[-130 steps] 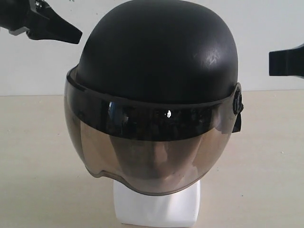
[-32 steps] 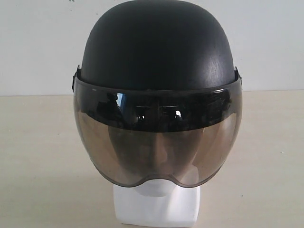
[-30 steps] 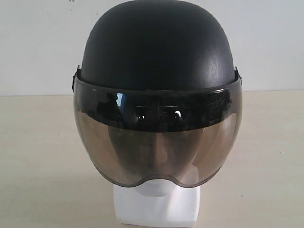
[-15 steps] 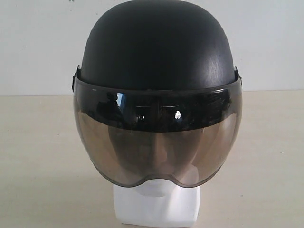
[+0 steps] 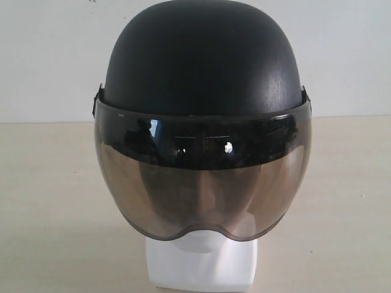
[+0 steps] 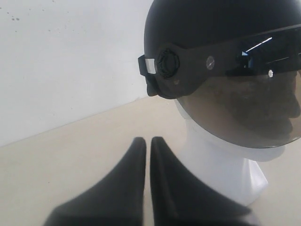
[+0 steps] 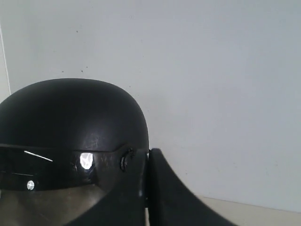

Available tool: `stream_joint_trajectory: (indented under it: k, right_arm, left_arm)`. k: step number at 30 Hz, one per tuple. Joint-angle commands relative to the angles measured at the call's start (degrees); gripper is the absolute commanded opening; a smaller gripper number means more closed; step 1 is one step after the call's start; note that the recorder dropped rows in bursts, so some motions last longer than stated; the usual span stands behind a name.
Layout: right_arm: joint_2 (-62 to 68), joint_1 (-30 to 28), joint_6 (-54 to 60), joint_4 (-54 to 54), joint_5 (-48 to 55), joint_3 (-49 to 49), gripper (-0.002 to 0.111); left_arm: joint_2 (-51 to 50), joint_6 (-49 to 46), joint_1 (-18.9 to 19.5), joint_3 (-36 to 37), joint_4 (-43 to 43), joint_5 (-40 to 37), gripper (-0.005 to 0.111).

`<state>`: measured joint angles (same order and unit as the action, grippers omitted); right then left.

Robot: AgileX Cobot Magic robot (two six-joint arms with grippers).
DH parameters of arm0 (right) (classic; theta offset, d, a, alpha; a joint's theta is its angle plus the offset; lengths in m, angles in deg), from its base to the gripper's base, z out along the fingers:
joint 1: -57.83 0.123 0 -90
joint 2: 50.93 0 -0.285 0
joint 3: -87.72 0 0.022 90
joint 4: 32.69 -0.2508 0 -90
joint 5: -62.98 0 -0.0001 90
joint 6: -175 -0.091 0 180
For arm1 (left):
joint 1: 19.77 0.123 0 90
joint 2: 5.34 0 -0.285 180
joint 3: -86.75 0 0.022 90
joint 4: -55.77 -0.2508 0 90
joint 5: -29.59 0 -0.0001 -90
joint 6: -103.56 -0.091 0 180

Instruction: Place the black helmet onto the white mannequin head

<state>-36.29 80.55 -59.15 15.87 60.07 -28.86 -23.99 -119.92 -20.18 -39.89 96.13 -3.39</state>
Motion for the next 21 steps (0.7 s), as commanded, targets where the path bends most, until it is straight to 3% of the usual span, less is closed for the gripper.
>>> stream_joint_trajectory:
  k: [1,3,7,11,16,21]
  right_arm:
    - [-0.4,-0.4,7.8,-6.4,0.7,0.2,0.000]
    - [-0.4,-0.4,15.8,-13.8,3.6,0.2,0.000]
    - [-0.4,-0.4,45.8,-37.3,13.7,0.2,0.000]
    - [-1.5,-0.5,70.6,-48.6,24.0,0.7,0.000]
    - [-6.9,-0.9,71.7,-49.1,24.5,5.2,0.000]
    - [-6.9,-5.1,63.8,-49.3,23.1,9.2,0.000]
  left_arm:
    - [0.2,0.7,-0.1,0.2,0.5,0.4,0.004]
    - [0.2,0.7,-0.1,0.2,0.5,0.4,0.004]
    - [0.2,0.7,-0.1,0.2,0.5,0.4,0.004]
    - [0.2,0.7,-0.1,0.2,0.5,0.4,0.004]
    - [0.2,0.7,-0.1,0.2,0.5,0.4,0.004]
    - [0.2,0.6,-0.1,0.2,0.5,0.4,0.004]
